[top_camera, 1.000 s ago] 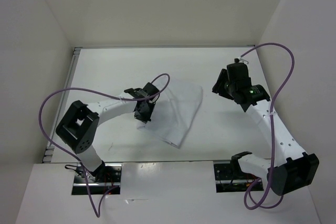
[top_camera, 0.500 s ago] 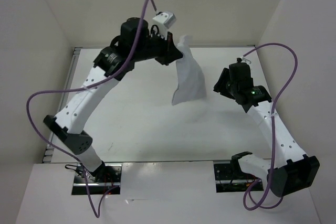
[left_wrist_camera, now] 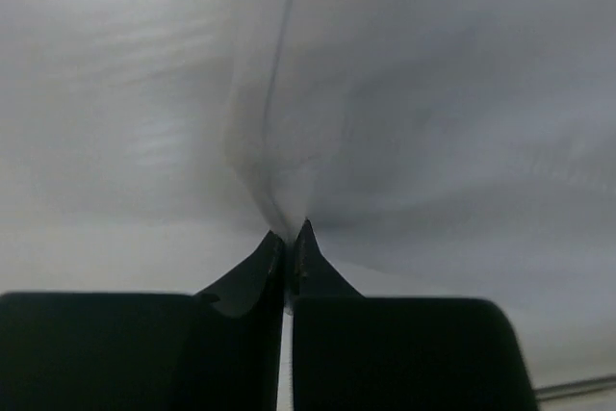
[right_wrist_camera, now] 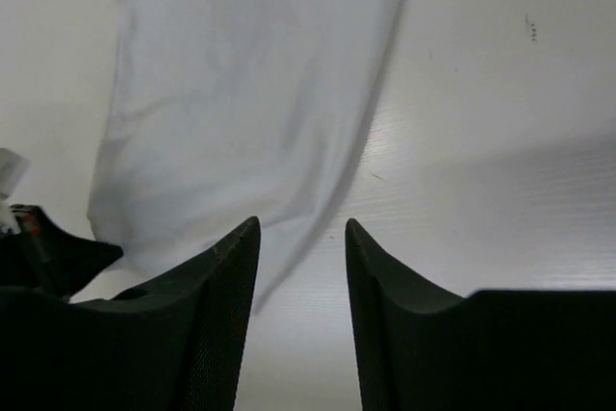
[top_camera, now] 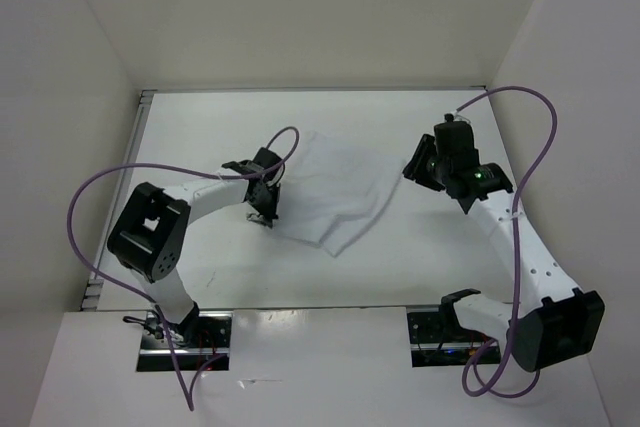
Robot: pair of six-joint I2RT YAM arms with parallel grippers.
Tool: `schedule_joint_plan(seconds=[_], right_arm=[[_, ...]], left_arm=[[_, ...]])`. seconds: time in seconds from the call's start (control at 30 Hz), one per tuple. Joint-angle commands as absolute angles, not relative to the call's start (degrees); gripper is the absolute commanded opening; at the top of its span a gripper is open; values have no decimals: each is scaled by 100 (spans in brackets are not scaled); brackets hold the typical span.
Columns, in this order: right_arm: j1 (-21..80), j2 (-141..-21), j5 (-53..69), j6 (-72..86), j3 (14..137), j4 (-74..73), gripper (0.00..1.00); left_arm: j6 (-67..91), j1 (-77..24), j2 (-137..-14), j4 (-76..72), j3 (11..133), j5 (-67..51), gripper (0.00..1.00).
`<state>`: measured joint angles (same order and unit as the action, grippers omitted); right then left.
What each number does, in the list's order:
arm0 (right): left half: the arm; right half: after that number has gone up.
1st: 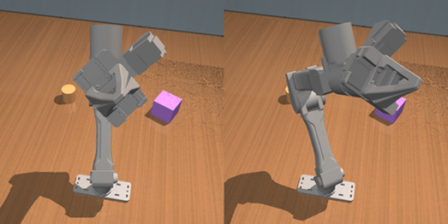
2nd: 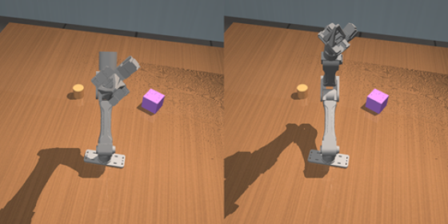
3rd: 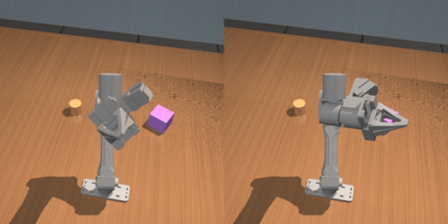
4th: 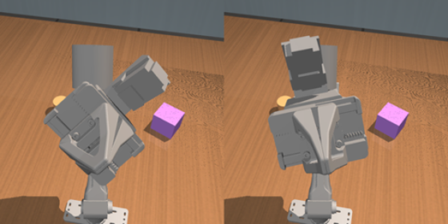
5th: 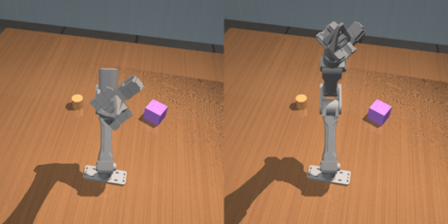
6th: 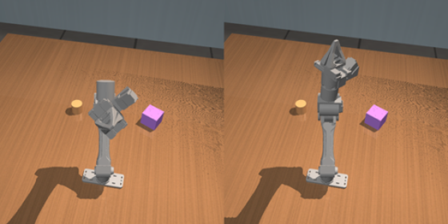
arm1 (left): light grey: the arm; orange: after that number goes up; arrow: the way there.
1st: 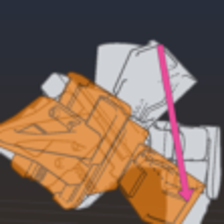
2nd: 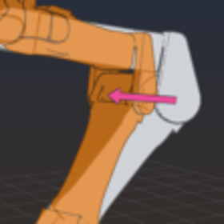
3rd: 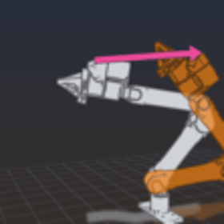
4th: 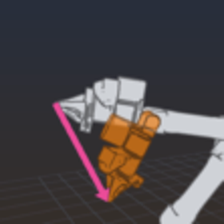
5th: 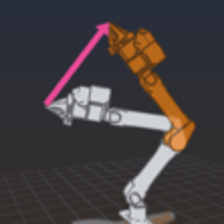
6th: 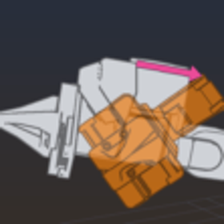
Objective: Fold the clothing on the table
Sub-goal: Flatten the skirt out
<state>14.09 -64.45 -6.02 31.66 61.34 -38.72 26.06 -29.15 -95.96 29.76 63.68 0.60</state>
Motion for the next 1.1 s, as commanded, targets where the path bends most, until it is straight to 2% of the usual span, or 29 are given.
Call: schedule_joint_plan(seconds=[0.0, 0.1, 0.27, 0.5, 0.7, 0.8, 0.83, 0.87, 1.07], right_arm=[[1362, -6486, -54, 3121, 6091, -3604, 45], [1441, -6600, 237, 3120, 6038, -3604, 39], [1836, -7170, 580, 3172, 5924, -3709, 39], [3039, -8296, 905, 3559, 5862, -3823, 39], [3226, -8972, 958, 3788, 5862, -3596, 39], [3226, -9594, 1011, 3841, 5862, -3472, 33], [3226, -9772, 906, 3841, 5967, -3472, 26], [3226, -9930, 844, 3841, 6020, -3472, 24], [3095, -10616, 370, 3727, 6635, -3287, 19]], left_arm=[[3190, -2751, -9623, 2751, 6144, 431, 0], [3190, -2751, -9738, 2698, 6144, 536, 0], [3138, -2689, -9738, 2698, 6389, 598, 0], [3138, -2689, -9738, 2646, 6451, 141, 0], [3138, -2689, -9738, 2646, 6328, 88, 0], [3138, -2689, -9738, 2646, 6275, 88, 0], [3085, -2689, -9738, 2646, 6275, 88, 0], [3085, -2689, -9738, 2646, 6275, 88, 0], [3085, -2689, -9633, 2646, 6108, -61, 0]])
